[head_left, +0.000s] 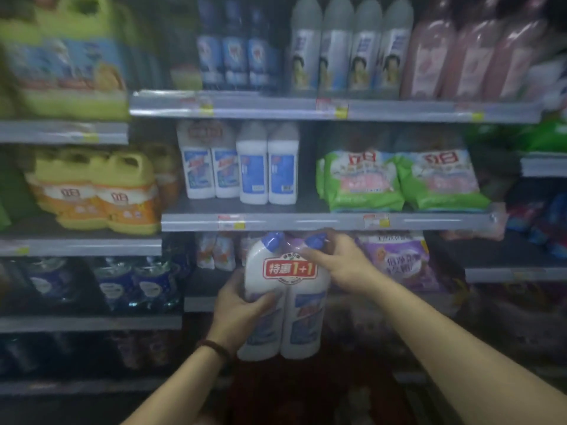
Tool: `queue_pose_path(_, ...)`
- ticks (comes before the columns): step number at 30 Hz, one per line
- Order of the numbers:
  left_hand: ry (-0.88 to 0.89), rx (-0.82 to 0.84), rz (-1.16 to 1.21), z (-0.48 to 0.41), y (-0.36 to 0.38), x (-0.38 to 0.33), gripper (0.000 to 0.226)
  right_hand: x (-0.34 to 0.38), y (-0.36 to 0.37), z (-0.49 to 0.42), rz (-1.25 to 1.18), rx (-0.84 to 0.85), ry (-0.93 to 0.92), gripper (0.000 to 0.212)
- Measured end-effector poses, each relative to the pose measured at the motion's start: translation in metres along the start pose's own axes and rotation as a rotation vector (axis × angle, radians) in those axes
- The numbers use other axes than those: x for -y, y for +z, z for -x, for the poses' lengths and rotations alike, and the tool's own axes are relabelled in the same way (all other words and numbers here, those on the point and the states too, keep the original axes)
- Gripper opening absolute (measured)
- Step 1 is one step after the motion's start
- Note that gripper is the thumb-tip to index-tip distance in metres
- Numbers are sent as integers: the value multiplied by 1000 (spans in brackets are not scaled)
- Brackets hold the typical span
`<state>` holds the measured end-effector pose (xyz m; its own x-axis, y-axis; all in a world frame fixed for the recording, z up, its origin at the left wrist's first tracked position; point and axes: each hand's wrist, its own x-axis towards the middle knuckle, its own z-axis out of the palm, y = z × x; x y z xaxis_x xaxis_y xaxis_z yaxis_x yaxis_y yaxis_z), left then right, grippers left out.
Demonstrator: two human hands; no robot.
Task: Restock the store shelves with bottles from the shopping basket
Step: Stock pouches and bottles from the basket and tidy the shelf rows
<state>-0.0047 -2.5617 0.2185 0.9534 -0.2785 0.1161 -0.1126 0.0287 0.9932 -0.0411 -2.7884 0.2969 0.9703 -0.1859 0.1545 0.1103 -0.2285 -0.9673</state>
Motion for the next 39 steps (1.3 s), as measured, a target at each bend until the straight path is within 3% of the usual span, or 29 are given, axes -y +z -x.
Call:
queue_pose_path(2, 18, -18, 67, -7, -5, -22, 45, 12, 5, -10, -71, -57, -40, 31)
queue_pose_path(4, 21, -51, 126, -11, -9, -43, 45, 20, 7, -16, -108, -60, -23, 65)
queue_pose_path(5, 30, -65, 146, -14, -11, -52, 48, 23, 8, -16, -136, -43, -2, 70)
queue_pose_path(8, 38, -96, 201, -21, -16, -81, 52, 28, 17, -12, -185, 43, 23, 38)
queue_pose_path(10, 24, -90, 232, -27, -19, -98, 52, 28, 27, -8, -260, 89, 54, 30)
queue_pose_path(18, 7, -81, 166, -34, -30, -139, 37, 31, 46, -19, -467, 148, 112, 48)
queue_pose_path(25, -8, -112, 108, -50, -35, -143, 45, 40, 53, -23, -488, 147, 105, 48)
queue_pose_path(27, 25, -202, -89, -54, -35, -138, 61, 44, 62, -24, -482, 70, 70, 46)
queue_pose_path(30, 274, -496, -643, -33, -27, -116, 74, 55, 75, -29, -487, -64, 19, 43)
queue_pose_path(31, 347, -470, -704, -21, -21, -109, 78, 59, 79, -31, -477, -96, -3, 40)
queue_pose_path(35, 266, -170, -488, -7, -3, -98, 107, 76, 95, -35, -318, -146, -89, 38)
queue_pose_path(37, 259, -227, -326, -22, -3, -98, 99, 80, 100, -33, -158, -90, -120, 40)
queue_pose_path(39, 274, -309, -308, -31, -8, -97, 89, 81, 106, -31, 17, -29, -160, 39)
